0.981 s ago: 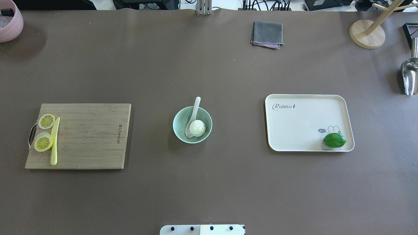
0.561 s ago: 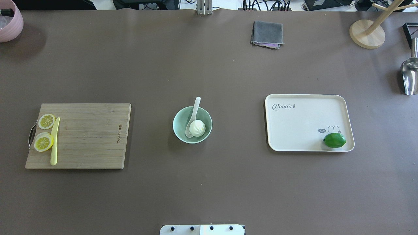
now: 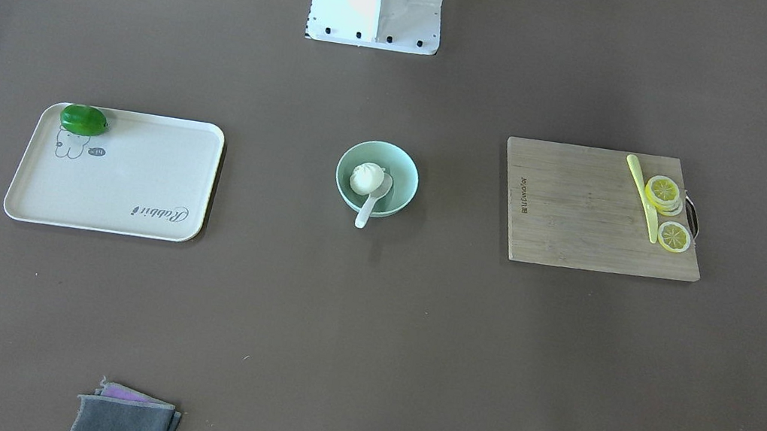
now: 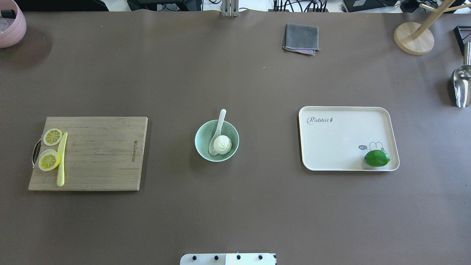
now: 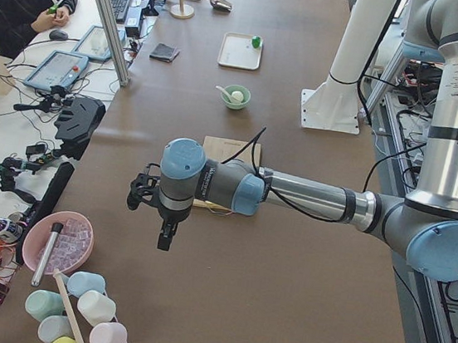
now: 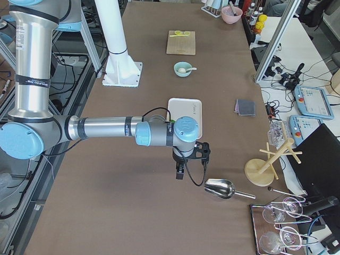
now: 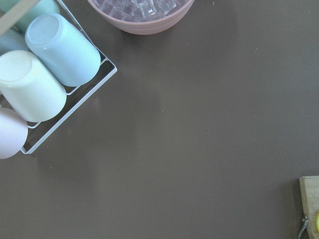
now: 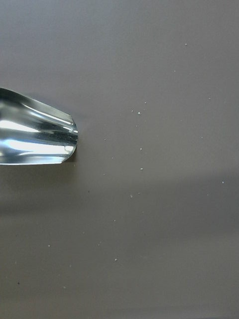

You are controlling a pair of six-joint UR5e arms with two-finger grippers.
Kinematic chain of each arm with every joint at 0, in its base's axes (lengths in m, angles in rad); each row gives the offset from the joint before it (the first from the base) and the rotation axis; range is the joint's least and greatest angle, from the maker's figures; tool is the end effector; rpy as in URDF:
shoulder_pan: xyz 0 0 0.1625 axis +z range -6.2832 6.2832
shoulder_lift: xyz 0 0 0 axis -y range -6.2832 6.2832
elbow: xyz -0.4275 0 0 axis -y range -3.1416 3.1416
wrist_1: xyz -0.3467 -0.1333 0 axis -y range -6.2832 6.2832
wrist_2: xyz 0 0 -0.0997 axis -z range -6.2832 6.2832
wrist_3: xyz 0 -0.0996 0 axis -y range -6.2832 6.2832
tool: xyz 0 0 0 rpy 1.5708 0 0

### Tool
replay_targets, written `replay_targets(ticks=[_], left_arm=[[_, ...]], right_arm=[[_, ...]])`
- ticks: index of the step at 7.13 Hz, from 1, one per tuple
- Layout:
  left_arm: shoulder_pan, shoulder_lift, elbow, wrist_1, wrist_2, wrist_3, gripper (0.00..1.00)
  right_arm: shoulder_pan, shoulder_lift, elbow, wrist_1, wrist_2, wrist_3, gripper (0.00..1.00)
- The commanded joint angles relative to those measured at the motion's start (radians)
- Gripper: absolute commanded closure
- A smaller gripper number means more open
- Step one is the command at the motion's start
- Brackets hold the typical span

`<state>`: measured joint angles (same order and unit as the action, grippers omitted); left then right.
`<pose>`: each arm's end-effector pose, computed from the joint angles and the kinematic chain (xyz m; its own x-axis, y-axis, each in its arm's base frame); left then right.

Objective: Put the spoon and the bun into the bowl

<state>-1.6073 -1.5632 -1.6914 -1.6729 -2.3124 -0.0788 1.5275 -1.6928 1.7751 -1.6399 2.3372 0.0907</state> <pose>-0.0826 -0.4516 0.6014 0.7370 0.0400 -0.6747 0.0940 0.9825 0.1608 0.0471 -0.3965 0.6288 0.7203 0.0503 0.6918 -0.0221 0.9985 -0.0497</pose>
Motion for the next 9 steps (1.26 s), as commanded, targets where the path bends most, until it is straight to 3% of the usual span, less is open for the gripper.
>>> replay_targets(ticks=[1, 9], left_arm=[[0.0, 0.0, -0.001, 0.001, 0.016, -0.001, 0.02], [0.0, -0.005, 0.019, 0.002, 0.016, 0.001, 0.02]], right_arm=[[-0.01, -0.005, 0.012, -0.014, -0.035, 0.0, 0.0], [-0.01, 0.007, 0.015, -0.011, -0.036, 0.01, 0.0]])
